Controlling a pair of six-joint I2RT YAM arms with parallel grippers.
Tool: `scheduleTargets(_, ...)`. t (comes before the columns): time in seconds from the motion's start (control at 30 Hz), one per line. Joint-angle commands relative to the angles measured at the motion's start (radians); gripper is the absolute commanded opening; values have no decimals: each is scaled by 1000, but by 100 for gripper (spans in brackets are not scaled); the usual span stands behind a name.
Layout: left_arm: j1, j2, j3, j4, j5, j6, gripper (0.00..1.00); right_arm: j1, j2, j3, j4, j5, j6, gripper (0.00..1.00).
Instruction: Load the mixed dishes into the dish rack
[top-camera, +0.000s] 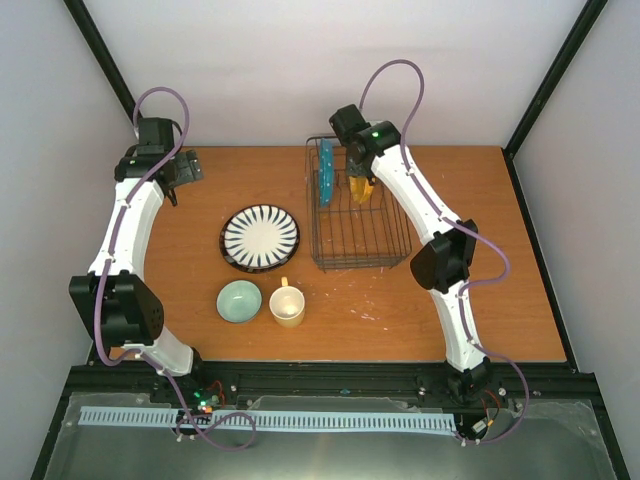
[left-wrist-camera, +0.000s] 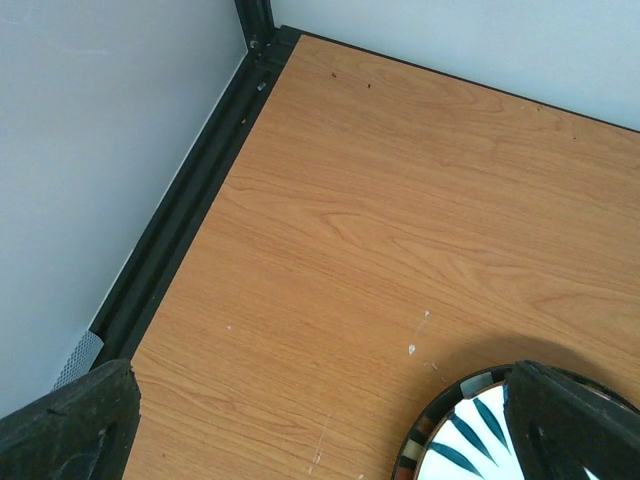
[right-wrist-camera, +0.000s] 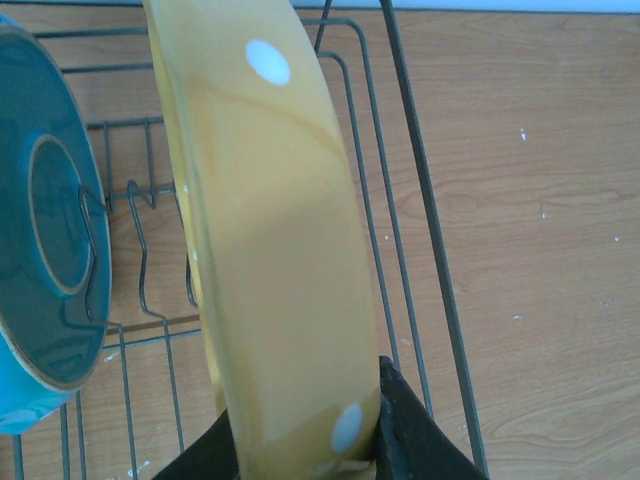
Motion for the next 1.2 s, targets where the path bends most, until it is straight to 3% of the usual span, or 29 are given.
scheduleTargets(0.0, -1, -1, 31, 4, -20, 17, 100, 4, -6, 20, 39, 4, 12, 3)
scheduleTargets(1.17, -1, -13, 8, 27, -15, 22, 100, 7, -111, 57, 100, 67, -1, 3)
